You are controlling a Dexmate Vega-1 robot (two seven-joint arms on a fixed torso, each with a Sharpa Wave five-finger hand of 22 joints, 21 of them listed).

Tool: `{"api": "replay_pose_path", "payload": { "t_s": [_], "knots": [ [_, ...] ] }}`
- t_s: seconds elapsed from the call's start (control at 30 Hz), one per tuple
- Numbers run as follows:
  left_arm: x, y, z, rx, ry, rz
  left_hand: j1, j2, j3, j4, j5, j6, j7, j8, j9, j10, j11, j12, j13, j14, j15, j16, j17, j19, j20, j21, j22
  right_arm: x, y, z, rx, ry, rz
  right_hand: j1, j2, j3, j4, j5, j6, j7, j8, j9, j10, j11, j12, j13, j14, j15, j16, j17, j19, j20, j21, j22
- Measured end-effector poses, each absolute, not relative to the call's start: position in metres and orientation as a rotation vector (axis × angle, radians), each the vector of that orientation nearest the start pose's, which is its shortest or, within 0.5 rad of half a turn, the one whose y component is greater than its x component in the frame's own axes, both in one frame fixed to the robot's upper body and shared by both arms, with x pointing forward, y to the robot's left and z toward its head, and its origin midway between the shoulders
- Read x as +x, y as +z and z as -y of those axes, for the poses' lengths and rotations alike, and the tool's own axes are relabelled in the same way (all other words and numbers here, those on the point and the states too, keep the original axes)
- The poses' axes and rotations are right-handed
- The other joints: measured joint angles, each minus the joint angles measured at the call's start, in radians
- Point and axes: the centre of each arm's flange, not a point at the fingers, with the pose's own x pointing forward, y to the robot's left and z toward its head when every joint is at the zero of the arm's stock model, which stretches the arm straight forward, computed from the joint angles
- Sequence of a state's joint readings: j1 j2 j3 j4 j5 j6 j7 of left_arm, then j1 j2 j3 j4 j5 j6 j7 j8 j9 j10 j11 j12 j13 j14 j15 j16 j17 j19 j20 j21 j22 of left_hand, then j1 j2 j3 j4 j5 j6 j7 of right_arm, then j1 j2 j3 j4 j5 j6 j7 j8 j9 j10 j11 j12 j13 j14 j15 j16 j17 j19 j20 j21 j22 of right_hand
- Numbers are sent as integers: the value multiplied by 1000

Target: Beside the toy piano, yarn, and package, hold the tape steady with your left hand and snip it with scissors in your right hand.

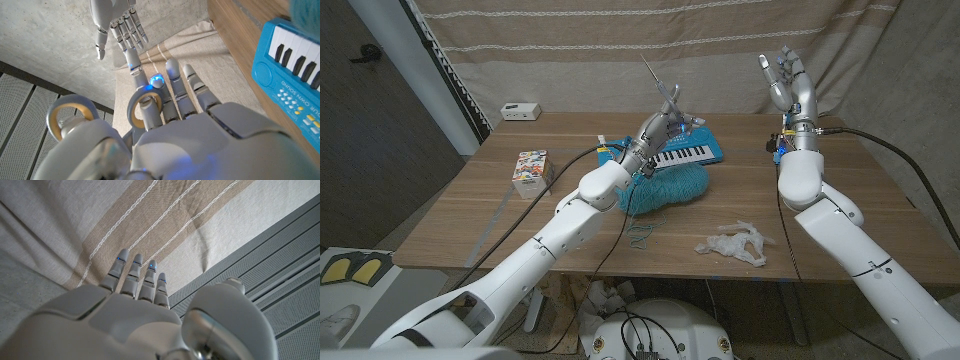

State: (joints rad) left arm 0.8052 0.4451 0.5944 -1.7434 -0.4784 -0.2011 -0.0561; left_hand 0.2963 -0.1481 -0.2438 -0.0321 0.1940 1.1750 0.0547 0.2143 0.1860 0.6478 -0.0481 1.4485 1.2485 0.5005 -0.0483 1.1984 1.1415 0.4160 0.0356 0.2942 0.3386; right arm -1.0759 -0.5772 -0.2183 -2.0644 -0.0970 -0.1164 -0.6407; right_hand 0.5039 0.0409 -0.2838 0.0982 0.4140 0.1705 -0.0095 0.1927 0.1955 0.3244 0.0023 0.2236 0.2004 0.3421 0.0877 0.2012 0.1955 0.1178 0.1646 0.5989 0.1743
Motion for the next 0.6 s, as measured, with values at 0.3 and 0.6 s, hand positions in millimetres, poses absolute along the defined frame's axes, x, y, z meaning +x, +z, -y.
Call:
{"api": "replay_pose_path", "payload": {
  "t_s": [0.3, 0.6],
  "knots": [
    [538, 45, -82, 131, -667, 752, 6, -6, 3, -3, 6, 0, 0, -4, 0, 8, 8, 0, 0, 10, -1, 5, 5, 11, 0, 0, 0, 489, 81, 278, -399, -456, 981, 0, 0, 0, 0, 0, -9, -1, 0, 0, -9, -2, 0, 0, -5, 5, -2, 0, -5, 5, -4, 0],
    [532, 48, -91, 154, -673, 716, 15, -15, 4, -4, 7, 13, -3, -4, 0, 23, 9, 0, 0, 20, -2, 13, 5, 11, 0, 0, 3, 493, 81, 284, -415, -450, 989, -6, 7, 0, 0, 0, -15, -8, 0, 0, -28, -14, -6, 0, -34, -10, -10, 0, -15, 7, -22, 0]
  ]
}}
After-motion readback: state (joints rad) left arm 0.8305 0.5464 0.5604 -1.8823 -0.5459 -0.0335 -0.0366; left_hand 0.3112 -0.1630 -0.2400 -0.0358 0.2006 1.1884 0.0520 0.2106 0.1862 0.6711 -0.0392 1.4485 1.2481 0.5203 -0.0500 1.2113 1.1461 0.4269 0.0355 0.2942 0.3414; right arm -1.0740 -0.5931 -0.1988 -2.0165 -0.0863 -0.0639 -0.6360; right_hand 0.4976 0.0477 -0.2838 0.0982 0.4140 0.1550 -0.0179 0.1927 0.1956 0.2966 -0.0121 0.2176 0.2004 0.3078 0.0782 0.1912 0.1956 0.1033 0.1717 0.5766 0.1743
